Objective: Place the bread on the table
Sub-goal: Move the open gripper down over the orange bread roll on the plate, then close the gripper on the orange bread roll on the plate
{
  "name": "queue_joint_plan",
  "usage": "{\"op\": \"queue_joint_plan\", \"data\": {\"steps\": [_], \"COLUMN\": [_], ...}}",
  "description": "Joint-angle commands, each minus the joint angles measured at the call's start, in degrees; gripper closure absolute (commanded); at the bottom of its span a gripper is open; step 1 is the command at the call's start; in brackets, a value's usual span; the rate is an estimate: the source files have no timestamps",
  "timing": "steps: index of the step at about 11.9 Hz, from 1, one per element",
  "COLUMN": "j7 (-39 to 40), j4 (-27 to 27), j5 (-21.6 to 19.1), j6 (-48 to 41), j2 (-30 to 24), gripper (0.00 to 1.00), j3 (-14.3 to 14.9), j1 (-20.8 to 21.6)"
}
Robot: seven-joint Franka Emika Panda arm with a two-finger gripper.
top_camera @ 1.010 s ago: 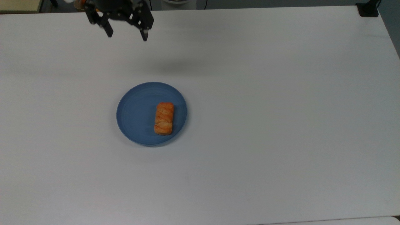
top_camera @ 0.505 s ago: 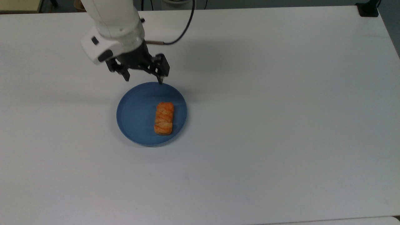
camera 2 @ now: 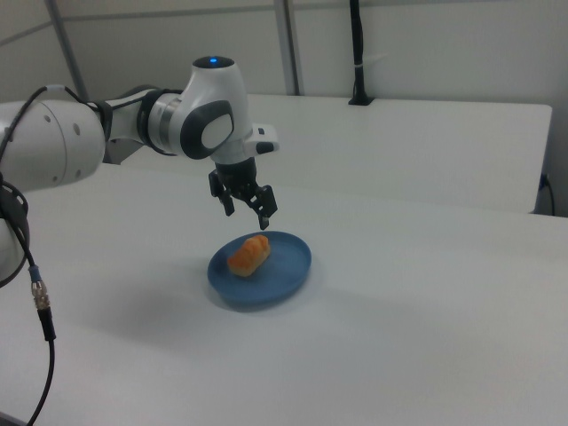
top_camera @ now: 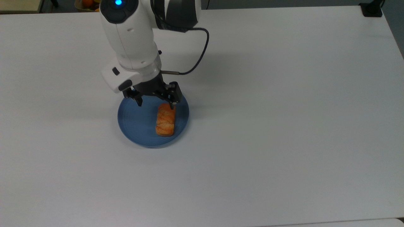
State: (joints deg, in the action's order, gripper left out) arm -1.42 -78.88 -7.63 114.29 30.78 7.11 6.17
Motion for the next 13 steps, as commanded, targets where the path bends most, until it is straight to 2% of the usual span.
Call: {"op": "queue_joint_plan", "data": {"steps": [1, 2, 5, 6, 7, 9, 10, 12, 13], "j7": [-1.3, -1.5, -1.9, -3.0, -3.8, -3.9, -3.4, -3.1, -3.1], "j4": [-1.4, -2.8, -5.2, -5.3, -5.9, -5.9, -6.0, -6.0, -7.0], "j5": [1.7, 2.8, 3.8, 4.5, 5.4, 5.7, 5.6, 5.5, 5.5], "j6": [3.3, 5.6, 8.8, 9.6, 10.2, 10.2, 9.8, 9.4, 9.4], "j2": [2.5, 2.6, 4.2, 4.8, 5.0, 4.8, 4.4, 2.3, 0.4], "gripper": [0.0, 0.0, 0.15, 0.16, 0.25, 0.63, 0.79, 0.98, 1.0], "j3": [-0.1, -0.1, -0.1, -0.1, -0.1, -0.2, -0.2, -0.2, -0.2], "j1": [1.4, 1.9, 2.7, 3.5, 3.7, 3.6, 3.4, 3.1, 2.9]}}
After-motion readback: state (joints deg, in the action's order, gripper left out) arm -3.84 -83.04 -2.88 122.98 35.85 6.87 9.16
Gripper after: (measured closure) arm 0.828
